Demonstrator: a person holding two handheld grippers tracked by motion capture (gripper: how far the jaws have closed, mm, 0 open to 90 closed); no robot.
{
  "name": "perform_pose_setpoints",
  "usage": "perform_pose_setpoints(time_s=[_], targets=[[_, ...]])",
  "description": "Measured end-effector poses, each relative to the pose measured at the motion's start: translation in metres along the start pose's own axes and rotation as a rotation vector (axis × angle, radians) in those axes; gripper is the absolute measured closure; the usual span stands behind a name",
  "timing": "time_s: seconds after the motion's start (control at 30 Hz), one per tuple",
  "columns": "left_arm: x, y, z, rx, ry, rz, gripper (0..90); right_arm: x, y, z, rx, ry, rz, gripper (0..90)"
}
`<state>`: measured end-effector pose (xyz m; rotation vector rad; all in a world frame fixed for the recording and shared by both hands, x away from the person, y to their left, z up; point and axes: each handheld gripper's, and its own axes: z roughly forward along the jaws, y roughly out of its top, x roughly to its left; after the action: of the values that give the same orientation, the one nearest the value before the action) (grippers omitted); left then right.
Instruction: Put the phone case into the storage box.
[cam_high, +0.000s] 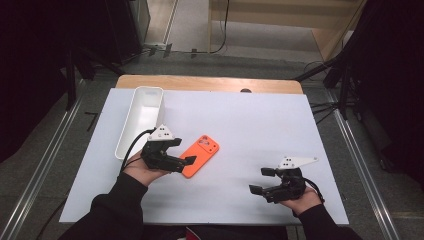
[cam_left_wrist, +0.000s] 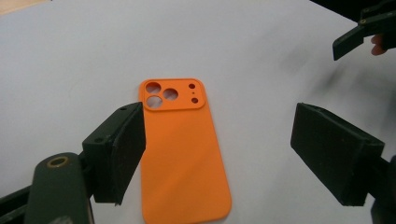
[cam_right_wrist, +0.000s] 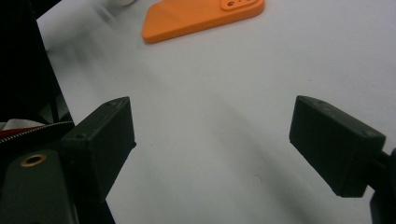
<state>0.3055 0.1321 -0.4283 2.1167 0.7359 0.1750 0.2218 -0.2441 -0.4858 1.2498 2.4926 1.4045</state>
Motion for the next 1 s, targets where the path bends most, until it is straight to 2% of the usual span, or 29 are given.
perform_pose_setpoints(time_s=[0.4, 0.7, 1.0], targets=[[0.002, 0.009, 0.015, 0.003, 0.017, -0.021, 18.2, 0.0, 0.0, 0.0, 0.0, 0.0, 0.004, 13.2], [0.003, 0.016, 0.03, 0.011, 0.011, -0.035, 18.2, 0.0, 0.0, 0.0, -0.002, 0.002, 0.004, 13.2], [0.004, 0.02, 0.043, 0.009, 0.032, -0.04, 18.1, 0.0, 0.0, 0.0, -0.001, 0.002, 0.005, 13.2]])
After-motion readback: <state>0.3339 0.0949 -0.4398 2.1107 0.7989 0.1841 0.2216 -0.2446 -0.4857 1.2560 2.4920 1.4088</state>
